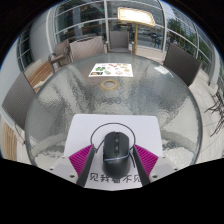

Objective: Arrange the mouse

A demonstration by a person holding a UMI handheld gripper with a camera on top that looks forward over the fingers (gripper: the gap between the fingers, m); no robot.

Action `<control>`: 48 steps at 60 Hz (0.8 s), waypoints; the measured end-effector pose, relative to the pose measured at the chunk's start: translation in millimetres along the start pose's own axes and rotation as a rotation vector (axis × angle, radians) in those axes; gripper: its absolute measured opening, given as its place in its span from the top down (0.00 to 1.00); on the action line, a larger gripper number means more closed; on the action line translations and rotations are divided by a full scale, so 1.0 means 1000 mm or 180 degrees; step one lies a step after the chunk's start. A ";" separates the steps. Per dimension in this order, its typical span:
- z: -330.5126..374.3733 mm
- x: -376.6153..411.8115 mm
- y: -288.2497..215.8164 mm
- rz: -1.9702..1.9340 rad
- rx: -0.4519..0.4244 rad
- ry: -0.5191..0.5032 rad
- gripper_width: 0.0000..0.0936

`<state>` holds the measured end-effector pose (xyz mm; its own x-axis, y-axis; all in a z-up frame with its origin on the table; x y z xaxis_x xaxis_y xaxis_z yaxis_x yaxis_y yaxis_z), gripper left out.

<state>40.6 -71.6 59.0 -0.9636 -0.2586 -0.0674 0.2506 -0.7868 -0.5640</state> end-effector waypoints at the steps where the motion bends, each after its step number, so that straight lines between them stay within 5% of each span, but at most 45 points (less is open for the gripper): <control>1: 0.003 -0.001 -0.002 0.0019 0.0011 0.0029 0.17; 19: 0.123 -0.007 -0.045 0.0020 -0.0492 0.0362 0.13; 48: 0.250 0.014 -0.009 -0.0015 -0.0832 0.0707 0.14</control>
<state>47.6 -208.2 269.2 -0.9686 -0.1043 -0.2255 0.2414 -0.6100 -0.7547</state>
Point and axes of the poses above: the point between the fingertips, and its own axes, seen from behind it with the camera up: x to the left, y down, z backward, against the way the camera looks, the point moved 9 cm from there along z, backward, against the way the camera looks, and after that the axes turned 12 degrees about z, right-handed, at the moved point
